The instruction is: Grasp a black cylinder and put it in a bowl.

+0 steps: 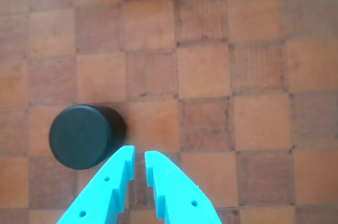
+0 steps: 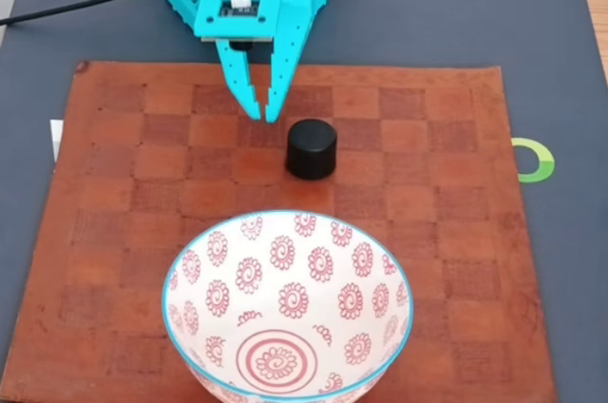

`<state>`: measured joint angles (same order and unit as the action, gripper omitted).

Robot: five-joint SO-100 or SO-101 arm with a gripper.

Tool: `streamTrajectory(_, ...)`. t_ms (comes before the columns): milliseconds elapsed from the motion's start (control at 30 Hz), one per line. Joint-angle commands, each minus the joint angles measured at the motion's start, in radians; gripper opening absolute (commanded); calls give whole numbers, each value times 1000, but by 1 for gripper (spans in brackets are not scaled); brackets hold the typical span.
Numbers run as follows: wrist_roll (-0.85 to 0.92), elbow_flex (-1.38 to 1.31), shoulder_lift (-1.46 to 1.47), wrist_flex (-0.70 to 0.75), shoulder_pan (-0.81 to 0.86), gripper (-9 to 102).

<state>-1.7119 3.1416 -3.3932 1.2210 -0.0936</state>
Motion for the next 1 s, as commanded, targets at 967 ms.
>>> streamTrajectory(967,178,-693,738,135,89,0)
